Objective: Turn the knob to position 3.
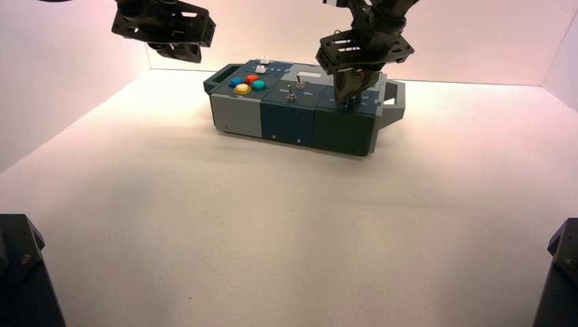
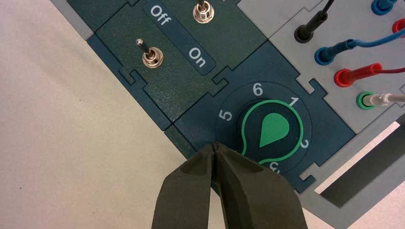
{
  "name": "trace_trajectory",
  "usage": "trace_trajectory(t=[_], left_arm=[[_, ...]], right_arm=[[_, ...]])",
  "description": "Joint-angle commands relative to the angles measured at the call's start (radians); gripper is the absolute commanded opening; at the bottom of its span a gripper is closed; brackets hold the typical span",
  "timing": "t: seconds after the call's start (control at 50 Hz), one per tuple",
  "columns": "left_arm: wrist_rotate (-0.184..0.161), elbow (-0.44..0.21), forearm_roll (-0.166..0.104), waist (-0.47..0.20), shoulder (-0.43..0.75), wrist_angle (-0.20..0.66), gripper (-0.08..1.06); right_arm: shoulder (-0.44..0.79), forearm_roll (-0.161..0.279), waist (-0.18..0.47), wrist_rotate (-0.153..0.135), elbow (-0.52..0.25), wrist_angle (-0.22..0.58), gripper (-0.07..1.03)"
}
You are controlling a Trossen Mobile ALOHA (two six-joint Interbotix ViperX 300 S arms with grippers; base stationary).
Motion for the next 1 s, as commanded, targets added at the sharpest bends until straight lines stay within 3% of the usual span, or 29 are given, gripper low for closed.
trace_trajectory(t=[0.02,1.0], left_arm=[[0.003,-0.011,0.002,0.002,-0.026,-0.005,-0.03],[0.003,-0.009,0.000,0.002,-0.026,-0.005,-0.03]], right_arm=[[-0.037,0.003,-0.002,0.000,-0.011,-0.006,-0.02],[-0.052,-0.003,-0.028,0.000,0.005,-0.003,-0.02]])
